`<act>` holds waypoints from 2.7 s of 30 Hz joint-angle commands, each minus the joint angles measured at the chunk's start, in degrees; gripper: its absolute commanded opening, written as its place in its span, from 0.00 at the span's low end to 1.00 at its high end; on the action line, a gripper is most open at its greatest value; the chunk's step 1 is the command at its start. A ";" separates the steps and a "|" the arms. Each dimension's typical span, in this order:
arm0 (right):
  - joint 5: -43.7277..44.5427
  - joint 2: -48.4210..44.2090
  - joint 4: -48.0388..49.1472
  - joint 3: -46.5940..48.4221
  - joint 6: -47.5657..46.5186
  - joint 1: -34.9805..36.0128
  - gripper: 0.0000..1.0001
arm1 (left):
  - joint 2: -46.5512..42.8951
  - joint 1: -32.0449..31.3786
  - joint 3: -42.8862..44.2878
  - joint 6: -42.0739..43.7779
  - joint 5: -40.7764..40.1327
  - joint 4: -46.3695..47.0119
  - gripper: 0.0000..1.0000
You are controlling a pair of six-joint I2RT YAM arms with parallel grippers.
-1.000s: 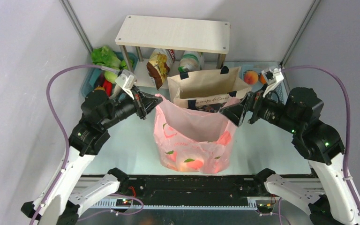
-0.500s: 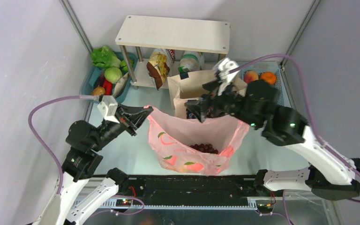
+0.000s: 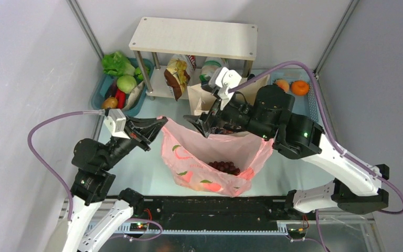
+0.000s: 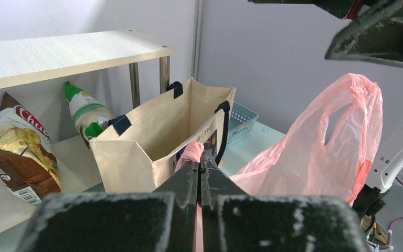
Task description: Place the mixed food into the grocery bags and tie them
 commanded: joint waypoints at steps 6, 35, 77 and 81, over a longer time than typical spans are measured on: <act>-13.22 6.35 -0.88 -1.15 0.17 -1.13 0.99 | -1.74 1.44 -0.71 -0.23 2.16 4.22 0.00; -24.71 11.14 11.06 -9.99 7.36 0.56 0.65 | -1.43 3.31 -2.69 -2.80 6.02 8.24 0.00; -26.34 0.17 12.59 -15.65 19.95 -3.68 0.00 | -7.89 2.43 -15.41 -7.49 18.61 12.75 0.96; -25.61 0.44 12.78 -15.45 19.83 -3.40 0.00 | -6.41 0.71 -15.87 -8.51 20.43 14.51 0.90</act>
